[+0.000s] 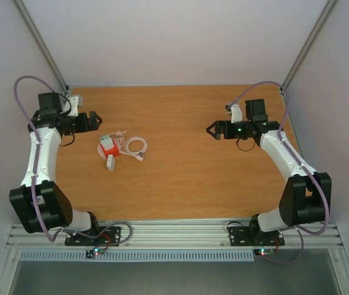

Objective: Pull the plug off the socket

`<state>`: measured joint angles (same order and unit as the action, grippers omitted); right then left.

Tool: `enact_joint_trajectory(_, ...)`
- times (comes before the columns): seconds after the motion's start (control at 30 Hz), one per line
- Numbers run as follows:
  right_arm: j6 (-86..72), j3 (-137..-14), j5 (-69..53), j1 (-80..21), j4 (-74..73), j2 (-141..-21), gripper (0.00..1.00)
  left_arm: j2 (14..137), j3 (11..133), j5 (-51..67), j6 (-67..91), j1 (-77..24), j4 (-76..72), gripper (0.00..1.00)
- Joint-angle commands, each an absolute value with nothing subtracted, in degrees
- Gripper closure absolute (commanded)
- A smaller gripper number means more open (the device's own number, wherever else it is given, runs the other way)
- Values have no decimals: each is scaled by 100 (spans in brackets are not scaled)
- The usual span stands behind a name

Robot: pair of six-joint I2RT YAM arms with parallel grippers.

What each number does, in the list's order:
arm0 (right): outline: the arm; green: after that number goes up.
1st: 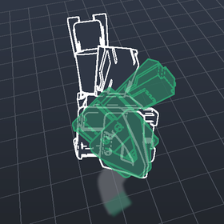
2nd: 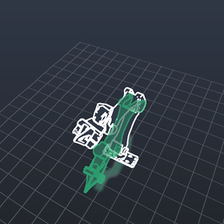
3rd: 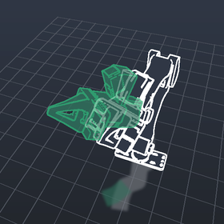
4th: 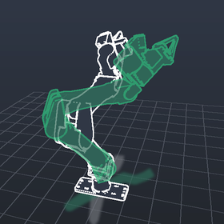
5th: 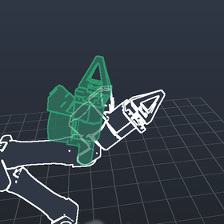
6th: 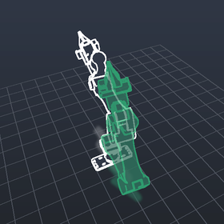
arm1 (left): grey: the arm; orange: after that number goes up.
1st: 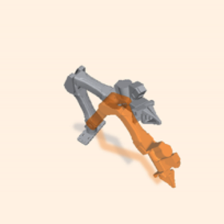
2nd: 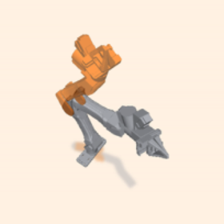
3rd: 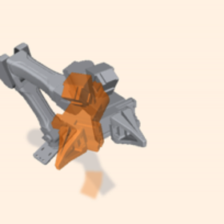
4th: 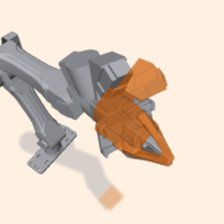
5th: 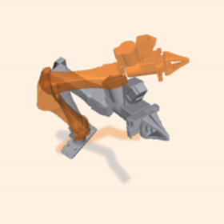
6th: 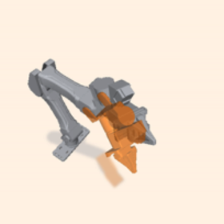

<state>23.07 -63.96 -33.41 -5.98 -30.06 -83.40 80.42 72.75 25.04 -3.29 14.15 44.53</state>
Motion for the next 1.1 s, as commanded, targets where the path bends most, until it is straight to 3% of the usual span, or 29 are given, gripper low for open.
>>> enact_joint_trajectory(0.0,2444,-6594,-3533,-1136,-2918,-8524,1,8142,7422,2759,-128,1773,4604,0)
enact_joint_trajectory(0.4,3149,-7502,-2884,-3430,-2041,-10071,2,7867,7019,2908,165,2487,4588,0)
enact_joint_trajectory(0.7,3285,-7887,-2301,-4458,-915,-11017,2,7707,6846,2824,193,2571,4536,0)
enact_joint_trajectory(0.87,3407,-8374,-1838,-4820,-626,-11704,8,7658,6767,2806,211,2583,4498,0)
enact_joint_trajectory(1.07,3474,-9146,-1620,-4991,-798,-12442,23,7590,6731,2737,215,2584,4485,0)
